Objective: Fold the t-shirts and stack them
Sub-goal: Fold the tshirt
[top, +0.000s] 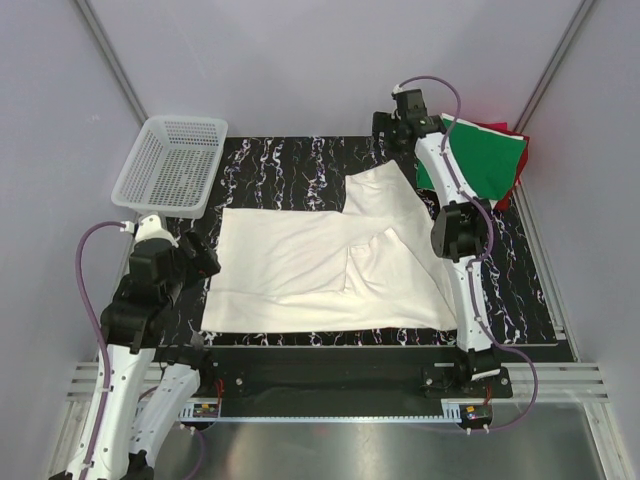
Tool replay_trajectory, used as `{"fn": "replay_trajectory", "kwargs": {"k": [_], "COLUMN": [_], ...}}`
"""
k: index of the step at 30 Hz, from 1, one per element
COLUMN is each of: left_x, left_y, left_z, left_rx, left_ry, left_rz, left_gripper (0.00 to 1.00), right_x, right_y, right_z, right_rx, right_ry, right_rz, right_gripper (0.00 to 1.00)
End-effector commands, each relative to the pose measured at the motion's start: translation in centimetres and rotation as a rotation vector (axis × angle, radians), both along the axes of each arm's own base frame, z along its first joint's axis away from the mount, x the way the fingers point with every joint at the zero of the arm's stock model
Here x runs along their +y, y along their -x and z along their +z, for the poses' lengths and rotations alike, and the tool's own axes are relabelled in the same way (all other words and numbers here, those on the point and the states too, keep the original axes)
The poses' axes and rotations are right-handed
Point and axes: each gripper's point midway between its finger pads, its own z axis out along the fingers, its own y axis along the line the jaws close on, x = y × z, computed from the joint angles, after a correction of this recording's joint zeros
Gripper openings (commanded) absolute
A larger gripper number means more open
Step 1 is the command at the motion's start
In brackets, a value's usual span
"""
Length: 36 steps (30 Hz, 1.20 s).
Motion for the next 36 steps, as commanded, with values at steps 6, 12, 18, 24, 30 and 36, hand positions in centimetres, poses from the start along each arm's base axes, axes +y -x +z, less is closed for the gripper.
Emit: {"fn": "replay_trajectory", "kwargs": {"k": [6,12,18,24,30,36], "left_x": [0.2,0.4,0.3,0.4,0.5,0.6], "left_y": [-0.8,-0.8,-0.9,-0.9,-0.8,-0.8], "left_z": [0.9,0.8,0.7,0.7,0.7,0.6], "left_rx": [-0.048,-0.044,-0.035,-0.035,-0.037,-0.034], "left_ry": [-0.01,-0.012,-0.012,-0.013,-0.012,-0.013], "left_rz": [0.007,0.019,0.016,0.021,0.026,0.031], "left_gripper": [0.99,0.99,0.99,0.99,0.99,0.99], "right_x": [-2.2,-3.1,-4.2,-5.1,-4.6,-3.3], "right_y": [-6.4,-7.6,-7.6,-7.5,-6.7,-6.5], "right_z": [-0.4,-4.5,-8.0,-9.0,-9.5,-7.2], "right_rx": [-0.237,-0.215,-0.162,-0.138,-0.101,-0.125], "right_ry": [0.137,0.144,0.144,0.116,0.091,0.043], "right_rz": [-0.056,-0.087,-0.115,-0.144,-0.134,-0.092], "right_gripper": [0.85,0.75,0.75,0.5,0.25,0.0]}}
